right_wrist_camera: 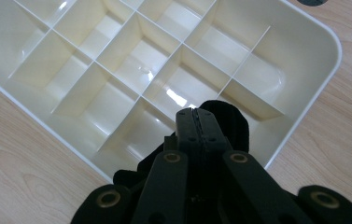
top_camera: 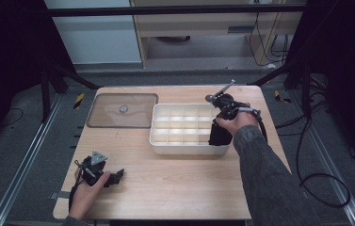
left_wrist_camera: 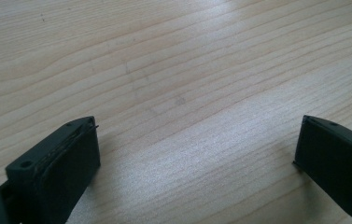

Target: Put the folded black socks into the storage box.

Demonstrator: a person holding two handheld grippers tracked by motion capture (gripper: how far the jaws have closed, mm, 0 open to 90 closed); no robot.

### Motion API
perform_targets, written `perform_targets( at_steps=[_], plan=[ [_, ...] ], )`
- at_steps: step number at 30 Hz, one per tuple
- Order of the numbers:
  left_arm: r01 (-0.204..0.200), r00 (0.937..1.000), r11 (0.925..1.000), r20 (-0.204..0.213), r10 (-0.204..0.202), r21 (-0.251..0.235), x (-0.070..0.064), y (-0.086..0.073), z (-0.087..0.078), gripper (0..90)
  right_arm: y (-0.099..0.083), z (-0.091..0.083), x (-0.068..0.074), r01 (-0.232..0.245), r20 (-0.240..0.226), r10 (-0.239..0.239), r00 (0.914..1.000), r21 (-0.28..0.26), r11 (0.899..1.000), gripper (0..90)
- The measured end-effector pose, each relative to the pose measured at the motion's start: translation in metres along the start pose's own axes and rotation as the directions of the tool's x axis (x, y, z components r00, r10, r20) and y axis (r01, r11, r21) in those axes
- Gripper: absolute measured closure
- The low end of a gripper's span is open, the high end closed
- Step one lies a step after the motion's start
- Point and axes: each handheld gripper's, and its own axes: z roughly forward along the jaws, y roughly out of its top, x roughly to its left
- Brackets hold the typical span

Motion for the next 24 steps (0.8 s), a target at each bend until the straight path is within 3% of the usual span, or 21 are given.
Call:
perform_targets(
  at_steps=[9, 24],
  plan=[
    [0.000, 1.0000, 1.0000, 0.000, 0.000, -0.002, 0.000, 0.000, 0.000, 0.0, -0.007, 0.015, 0.000, -0.011, -0.004, 0.011, 0.9999, 0.024, 1.000, 90.0],
    [-0.002, 1.0000, 1.0000, -0.001, 0.002, 0.000, 0.000, 0.000, 0.000, 0.0, -0.016, 0.016, -0.004, -0.019, 0.005, 0.019, 0.9998, 0.026, 0.999, 90.0]
  ],
)
